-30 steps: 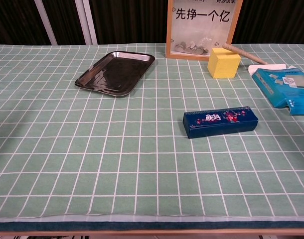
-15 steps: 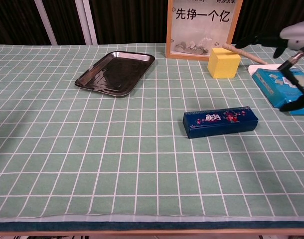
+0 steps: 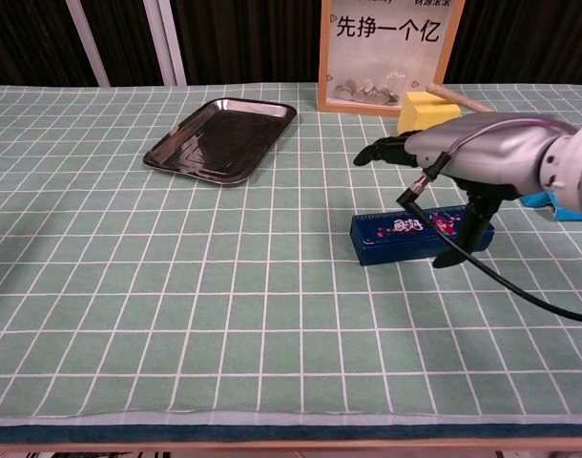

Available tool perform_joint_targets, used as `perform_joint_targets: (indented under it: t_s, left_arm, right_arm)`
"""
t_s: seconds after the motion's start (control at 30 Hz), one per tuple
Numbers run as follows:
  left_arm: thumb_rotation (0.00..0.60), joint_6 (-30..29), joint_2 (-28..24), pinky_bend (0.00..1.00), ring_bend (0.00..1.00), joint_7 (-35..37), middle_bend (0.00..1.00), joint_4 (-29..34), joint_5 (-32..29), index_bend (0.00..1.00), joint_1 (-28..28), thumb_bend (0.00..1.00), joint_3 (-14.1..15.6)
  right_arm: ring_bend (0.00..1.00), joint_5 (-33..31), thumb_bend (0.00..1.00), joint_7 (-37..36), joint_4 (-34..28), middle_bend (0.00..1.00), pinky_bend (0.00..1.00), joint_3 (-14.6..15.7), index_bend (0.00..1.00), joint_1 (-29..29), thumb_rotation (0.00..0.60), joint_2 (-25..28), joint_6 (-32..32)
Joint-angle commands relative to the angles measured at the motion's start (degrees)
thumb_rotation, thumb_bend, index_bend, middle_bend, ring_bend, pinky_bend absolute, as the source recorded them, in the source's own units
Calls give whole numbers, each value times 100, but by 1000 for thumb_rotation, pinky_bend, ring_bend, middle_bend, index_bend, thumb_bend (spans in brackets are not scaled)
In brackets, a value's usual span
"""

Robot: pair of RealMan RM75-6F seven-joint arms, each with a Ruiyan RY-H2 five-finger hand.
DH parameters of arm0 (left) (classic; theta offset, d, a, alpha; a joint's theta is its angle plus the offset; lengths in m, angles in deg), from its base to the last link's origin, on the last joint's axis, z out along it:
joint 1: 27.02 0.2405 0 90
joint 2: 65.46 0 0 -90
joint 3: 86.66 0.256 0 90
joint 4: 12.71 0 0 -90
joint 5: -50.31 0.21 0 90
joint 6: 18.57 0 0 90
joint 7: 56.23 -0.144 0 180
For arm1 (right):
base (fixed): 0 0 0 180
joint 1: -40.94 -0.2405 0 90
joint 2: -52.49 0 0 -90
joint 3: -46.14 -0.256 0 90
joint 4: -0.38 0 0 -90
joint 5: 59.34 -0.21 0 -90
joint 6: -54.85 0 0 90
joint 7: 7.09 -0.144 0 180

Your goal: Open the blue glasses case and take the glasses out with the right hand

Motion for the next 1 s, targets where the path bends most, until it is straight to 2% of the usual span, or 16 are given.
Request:
perform_joint_targets:
  t_s: [0.03, 0.2, 0.5, 1.0]
  left_arm:
    - [600, 28, -4, 0, 0, 27, 0, -6, -22, 0, -15, 68, -11]
    - [600, 104, -12, 0, 0, 43, 0, -1, -49, 0, -49, 68, -10]
    - [600, 131, -31, 0, 0, 62, 0, 25, -80, 0, -58, 69, -13]
    - [600, 134, -50, 0, 0, 81, 0, 47, -64, 0, -60, 68, 5]
  right_arm:
    - [0, -299, 161, 149, 250, 0, 223, -2, 85, -184, 600, -282, -83]
    - [0, -561, 173, 186, 677, 0, 222, -37, 99, -395, 600, -668, -128]
    - [0, -861, 215, 196, 1004, 0, 223, 47, 125, -589, 600, -877, -113]
    - [0, -1208, 479, 163, 1190, 0, 222, 197, 143, -754, 600, -934, -137]
